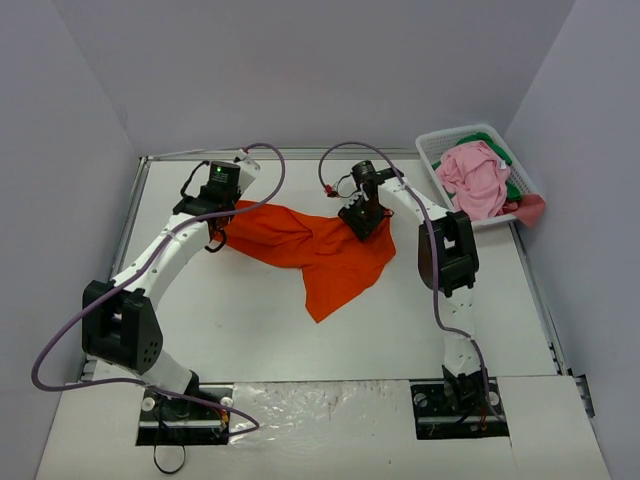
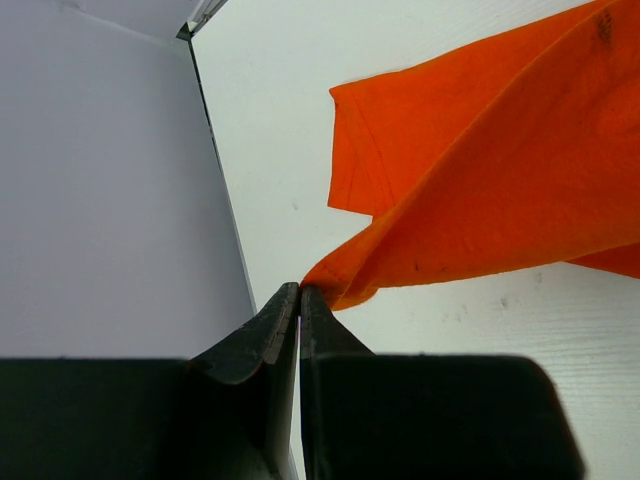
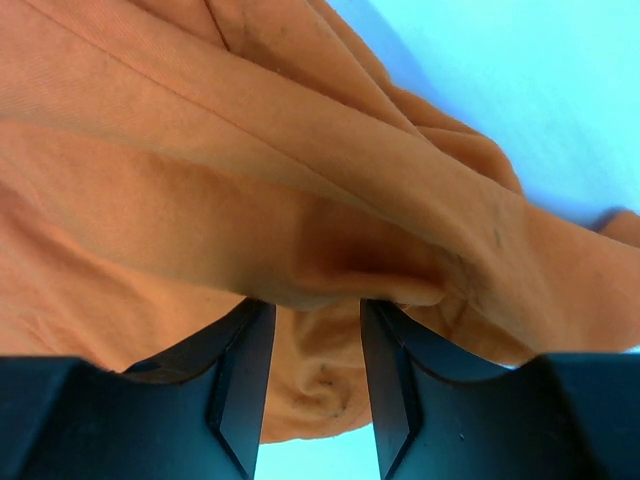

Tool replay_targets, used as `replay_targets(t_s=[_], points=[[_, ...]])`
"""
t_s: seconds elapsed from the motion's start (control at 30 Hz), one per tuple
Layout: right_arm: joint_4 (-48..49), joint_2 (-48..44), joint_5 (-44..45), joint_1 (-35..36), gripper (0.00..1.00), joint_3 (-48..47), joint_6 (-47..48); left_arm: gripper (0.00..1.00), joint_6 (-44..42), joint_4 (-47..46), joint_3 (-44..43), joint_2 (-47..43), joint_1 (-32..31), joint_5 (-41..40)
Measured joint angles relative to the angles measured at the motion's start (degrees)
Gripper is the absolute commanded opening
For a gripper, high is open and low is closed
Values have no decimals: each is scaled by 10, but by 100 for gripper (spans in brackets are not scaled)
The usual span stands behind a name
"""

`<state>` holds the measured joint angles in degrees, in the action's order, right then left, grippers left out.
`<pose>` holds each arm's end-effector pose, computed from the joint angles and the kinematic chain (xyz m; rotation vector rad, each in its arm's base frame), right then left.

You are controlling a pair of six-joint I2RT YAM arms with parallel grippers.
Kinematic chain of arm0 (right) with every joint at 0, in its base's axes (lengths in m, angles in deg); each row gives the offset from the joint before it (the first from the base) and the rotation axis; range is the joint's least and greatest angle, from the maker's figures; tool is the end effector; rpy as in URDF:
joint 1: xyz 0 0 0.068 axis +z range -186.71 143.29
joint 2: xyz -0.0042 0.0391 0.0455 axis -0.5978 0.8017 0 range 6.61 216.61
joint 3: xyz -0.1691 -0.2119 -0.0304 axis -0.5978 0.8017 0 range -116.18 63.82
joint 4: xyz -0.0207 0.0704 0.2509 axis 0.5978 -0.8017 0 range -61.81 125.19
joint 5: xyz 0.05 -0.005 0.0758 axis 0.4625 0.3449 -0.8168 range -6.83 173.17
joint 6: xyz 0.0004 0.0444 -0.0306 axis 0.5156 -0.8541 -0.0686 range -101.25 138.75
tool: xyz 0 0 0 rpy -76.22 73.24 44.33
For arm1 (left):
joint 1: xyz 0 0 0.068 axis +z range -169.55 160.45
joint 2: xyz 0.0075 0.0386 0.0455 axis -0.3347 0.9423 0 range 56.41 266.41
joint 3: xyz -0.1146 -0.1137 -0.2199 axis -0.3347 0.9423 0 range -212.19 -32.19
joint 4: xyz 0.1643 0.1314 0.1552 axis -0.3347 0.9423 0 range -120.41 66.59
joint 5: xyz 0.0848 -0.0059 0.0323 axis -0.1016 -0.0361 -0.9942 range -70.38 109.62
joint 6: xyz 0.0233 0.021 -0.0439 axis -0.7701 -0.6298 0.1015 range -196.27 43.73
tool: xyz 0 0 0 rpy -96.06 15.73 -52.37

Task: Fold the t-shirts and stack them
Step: Flatten out the tshirt

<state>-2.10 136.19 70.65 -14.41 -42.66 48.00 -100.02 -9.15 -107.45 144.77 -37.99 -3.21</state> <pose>0.4512 0.1933 0.1815 -1.2002 2.3114 0.2431 0.3391 -0.0985 0.3200 0.5585 2.0831 0.4851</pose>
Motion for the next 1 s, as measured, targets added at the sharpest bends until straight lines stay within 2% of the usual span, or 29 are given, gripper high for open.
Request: replay_targets(t_s=[0.13,0.23,0.37,0.57,0.77,1.0], points=[[-2,9,0,3,34,-3,0,2,0,0,0,1,2,1],[-2,14,0,3,27,-5,1,2,0,0,0,2,2,1],[-3,14,1,3,11,-7,2,2,0,0,0,2,2,1],[-3,14,1,3,0,-12,2,2,0,0,0,2,2,1],[-3,3,6,-2,0,-12,2,2,0,0,0,2,2,1],[-5,-59,25,-13,0,-10,2,2,1,9,-3,2,2,1]])
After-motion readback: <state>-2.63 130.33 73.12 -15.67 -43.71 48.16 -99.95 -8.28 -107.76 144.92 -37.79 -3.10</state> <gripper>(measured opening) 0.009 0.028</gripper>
